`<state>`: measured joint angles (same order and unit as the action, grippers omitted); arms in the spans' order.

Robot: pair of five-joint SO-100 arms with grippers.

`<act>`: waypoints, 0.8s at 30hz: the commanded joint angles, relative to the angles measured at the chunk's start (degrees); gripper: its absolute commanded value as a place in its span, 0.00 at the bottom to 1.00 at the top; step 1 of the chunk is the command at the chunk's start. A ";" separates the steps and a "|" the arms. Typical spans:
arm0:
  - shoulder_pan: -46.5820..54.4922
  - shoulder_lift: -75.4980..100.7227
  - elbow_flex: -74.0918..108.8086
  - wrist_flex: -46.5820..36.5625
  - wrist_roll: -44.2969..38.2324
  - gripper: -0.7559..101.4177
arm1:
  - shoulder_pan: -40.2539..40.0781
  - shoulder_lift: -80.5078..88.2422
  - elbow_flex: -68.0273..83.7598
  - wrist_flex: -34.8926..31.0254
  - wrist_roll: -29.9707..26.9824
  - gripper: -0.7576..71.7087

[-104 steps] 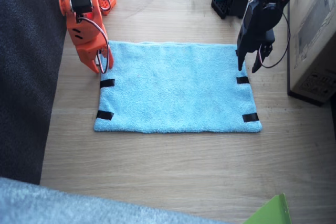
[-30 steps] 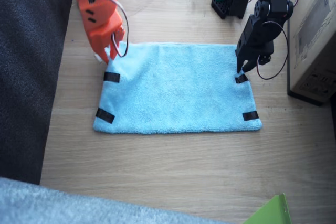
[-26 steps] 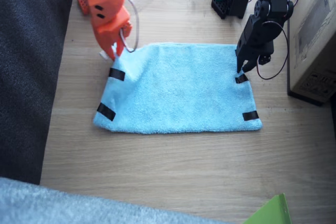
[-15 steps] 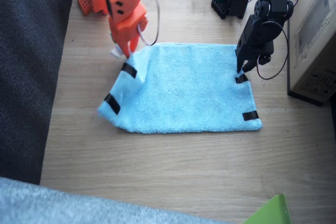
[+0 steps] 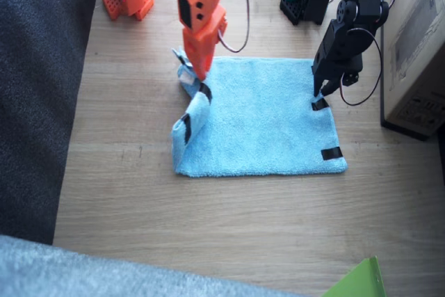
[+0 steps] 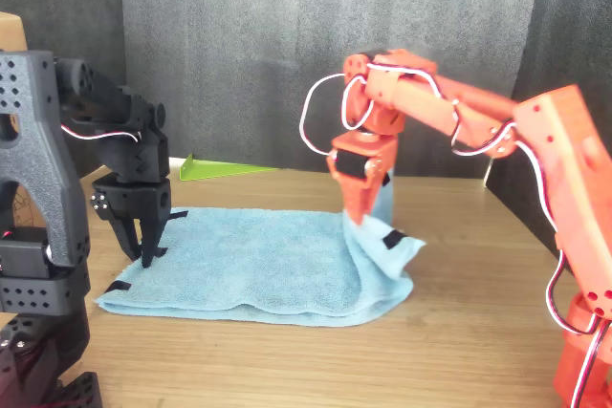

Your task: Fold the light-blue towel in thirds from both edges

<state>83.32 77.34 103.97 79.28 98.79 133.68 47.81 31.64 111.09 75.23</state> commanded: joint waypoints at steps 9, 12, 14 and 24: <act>-0.62 1.76 0.09 0.35 0.18 0.01 | 3.34 -4.57 -14.24 0.35 -0.97 0.01; -0.62 1.76 0.09 0.35 0.09 0.01 | 4.39 -5.71 -17.31 0.35 -1.14 0.01; -0.62 1.76 0.09 0.35 0.00 0.01 | 5.19 -6.59 -18.72 0.35 -1.14 0.05; -0.53 1.85 0.09 0.35 -0.44 0.01 | 11.69 -9.67 -22.15 0.35 -3.08 0.45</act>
<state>82.35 77.34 103.97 79.28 98.35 144.14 36.83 11.51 111.18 72.07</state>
